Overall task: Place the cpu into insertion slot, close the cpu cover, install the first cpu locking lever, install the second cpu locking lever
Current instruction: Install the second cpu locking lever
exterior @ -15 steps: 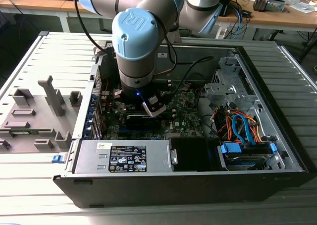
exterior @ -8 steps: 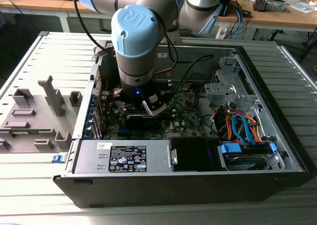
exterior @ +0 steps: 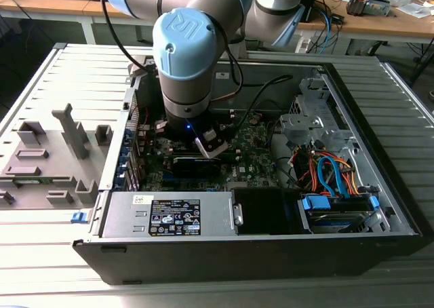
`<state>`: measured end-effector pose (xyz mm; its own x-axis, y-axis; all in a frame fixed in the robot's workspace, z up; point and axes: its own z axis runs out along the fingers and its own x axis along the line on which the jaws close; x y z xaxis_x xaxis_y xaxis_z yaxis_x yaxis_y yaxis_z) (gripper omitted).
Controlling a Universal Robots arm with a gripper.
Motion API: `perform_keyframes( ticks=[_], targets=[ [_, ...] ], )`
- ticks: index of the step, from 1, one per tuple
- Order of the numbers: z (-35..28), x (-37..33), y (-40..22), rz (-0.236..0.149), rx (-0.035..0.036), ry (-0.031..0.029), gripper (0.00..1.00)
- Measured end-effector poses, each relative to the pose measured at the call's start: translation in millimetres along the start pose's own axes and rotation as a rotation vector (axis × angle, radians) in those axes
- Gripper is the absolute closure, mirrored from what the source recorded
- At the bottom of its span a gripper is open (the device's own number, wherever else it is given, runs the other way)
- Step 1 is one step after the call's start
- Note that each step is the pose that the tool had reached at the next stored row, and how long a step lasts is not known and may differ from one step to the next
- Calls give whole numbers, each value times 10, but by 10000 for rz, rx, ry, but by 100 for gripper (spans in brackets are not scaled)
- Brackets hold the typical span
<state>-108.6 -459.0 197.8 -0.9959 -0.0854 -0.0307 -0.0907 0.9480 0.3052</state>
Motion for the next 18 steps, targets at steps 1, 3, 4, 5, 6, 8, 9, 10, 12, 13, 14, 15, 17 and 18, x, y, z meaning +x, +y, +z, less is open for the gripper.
perform_keyframes(
  ticks=[1, 3, 4, 5, 6, 8, 9, 10, 12, 13, 14, 15, 17, 18],
  targets=[
    [10, 1, -3, 0, -2, 2, 89],
    [28, 2, -8, 3, -10, 4, 89],
    [31, 2, -10, 4, -7, 6, 89],
    [32, 3, -12, 5, -9, 5, 89],
    [32, 3, -14, 5, -9, 4, 89],
    [29, 4, -25, 4, 9, 5, 89],
    [27, 4, -31, 3, 17, 6, 89],
    [25, 5, -35, 3, 26, 6, 89],
    [23, 5, -39, 5, 49, 8, 89],
    [18, 5, -38, 4, 55, 8, 89],
    [6, 5, -37, 2, 59, 7, 89],
    [-10, 4, -32, 3, 69, 8, 89],
    [-43, 2, -20, 2, 67, 10, 89],
    [-69, 1, -13, 3, 68, 10, 89]
  ],
)
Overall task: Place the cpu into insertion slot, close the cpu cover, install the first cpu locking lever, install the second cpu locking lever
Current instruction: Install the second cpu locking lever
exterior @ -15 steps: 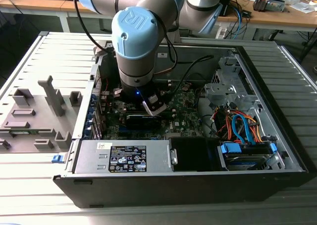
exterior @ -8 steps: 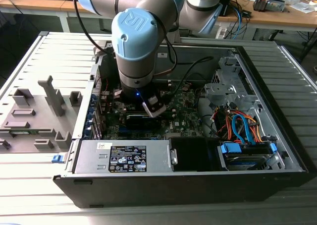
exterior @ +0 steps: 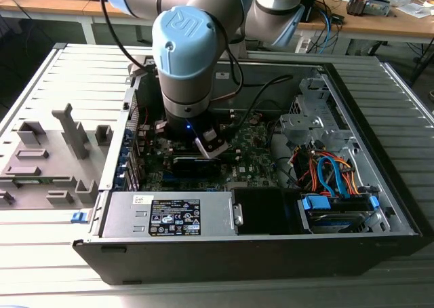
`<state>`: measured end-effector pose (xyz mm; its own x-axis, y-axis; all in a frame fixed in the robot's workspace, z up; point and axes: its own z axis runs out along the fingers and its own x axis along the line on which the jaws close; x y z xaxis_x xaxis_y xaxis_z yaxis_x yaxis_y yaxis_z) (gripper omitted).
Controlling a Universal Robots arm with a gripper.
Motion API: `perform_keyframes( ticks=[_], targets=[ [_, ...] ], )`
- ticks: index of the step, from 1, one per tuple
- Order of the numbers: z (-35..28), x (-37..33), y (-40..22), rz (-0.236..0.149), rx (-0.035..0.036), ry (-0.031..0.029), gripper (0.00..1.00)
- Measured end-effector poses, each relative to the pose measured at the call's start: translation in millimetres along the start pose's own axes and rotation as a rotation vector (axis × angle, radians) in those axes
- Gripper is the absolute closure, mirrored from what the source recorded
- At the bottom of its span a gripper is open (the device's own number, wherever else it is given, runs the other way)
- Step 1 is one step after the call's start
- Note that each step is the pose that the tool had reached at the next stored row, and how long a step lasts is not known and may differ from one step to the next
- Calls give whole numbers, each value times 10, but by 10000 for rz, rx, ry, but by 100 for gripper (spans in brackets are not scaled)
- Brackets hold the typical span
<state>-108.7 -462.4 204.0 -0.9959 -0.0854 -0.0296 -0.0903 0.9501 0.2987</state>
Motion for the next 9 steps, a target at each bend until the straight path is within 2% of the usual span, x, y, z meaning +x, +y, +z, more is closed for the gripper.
perform_keyframes(
  ticks=[3, 6, 7, 9],
  targets=[
    [-41, -13, 12, -3, 2, 0, 89],
    [-48, -69, 31, 5, 30, 17, 89],
    [-48, -112, 42, 12, 55, 40, 89],
    [-48, -153, 45, 19, 62, 69, 89]
  ],
)
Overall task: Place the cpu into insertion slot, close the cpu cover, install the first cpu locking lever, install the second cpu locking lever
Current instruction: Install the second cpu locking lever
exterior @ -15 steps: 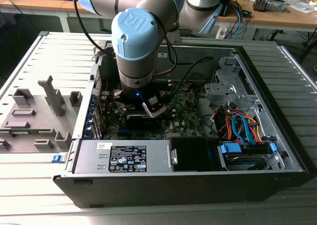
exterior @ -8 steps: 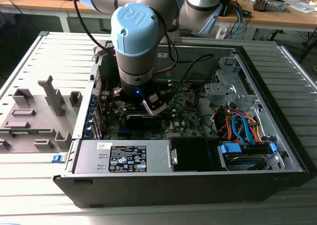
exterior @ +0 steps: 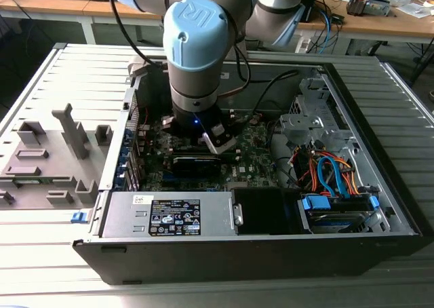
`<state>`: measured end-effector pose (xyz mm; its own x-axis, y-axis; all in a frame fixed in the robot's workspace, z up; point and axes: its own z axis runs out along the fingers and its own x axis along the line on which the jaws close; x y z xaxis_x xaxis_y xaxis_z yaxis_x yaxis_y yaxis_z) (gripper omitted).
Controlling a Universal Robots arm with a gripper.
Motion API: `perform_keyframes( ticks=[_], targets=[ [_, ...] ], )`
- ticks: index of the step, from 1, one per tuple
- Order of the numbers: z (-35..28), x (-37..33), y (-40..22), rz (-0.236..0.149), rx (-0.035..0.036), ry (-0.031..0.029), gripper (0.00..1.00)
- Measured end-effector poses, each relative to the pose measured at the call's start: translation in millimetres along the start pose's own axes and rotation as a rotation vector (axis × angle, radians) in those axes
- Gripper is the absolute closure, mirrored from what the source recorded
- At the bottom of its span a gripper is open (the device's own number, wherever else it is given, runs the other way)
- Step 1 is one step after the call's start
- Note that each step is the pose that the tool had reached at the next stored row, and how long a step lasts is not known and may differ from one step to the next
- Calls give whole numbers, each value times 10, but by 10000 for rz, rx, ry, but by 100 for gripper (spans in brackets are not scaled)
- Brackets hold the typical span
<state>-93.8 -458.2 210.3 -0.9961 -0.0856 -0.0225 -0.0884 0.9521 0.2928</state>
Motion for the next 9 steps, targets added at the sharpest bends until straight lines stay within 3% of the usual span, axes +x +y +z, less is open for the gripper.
perform_keyframes(
  ticks=[5, 9],
  targets=[
    [1, -40, 2, 7, 53, 27, 89],
    [3, -73, 11, 11, 151, 47, 89]
  ],
)
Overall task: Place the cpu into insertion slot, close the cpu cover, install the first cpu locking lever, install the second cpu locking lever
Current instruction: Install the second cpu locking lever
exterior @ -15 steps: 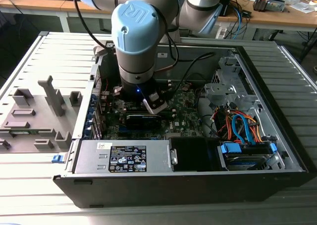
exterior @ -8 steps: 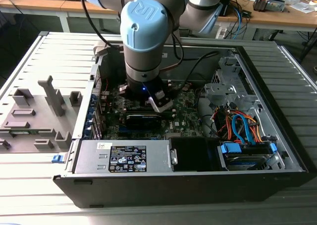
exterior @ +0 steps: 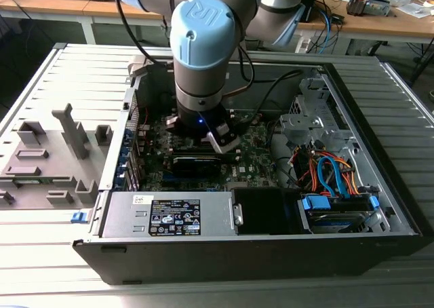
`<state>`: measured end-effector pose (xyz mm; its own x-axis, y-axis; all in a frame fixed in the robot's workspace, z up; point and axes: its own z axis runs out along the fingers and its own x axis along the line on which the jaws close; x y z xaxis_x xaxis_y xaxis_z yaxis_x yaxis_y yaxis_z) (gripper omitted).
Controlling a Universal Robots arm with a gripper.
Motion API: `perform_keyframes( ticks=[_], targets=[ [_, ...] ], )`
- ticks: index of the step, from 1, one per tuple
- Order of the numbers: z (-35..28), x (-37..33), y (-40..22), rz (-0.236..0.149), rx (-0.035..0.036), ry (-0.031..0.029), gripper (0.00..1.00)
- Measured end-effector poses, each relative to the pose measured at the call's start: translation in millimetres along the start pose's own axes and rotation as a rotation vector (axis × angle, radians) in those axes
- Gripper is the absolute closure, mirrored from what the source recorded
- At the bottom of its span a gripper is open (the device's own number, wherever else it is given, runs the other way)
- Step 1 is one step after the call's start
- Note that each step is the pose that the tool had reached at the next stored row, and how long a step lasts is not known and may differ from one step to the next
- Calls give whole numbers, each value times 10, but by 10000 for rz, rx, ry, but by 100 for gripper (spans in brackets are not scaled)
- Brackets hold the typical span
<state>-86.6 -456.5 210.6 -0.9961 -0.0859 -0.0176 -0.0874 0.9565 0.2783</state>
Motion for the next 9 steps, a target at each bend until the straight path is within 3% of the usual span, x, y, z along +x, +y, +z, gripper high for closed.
perform_keyframes(
  ticks=[5, 7, 9],
  targets=[
    [6, -52, 19, 10, 184, 44, 89],
    [11, -85, 36, 18, 301, 78, 89],
    [19, -129, 61, 28, 470, 125, 89]
  ],
)
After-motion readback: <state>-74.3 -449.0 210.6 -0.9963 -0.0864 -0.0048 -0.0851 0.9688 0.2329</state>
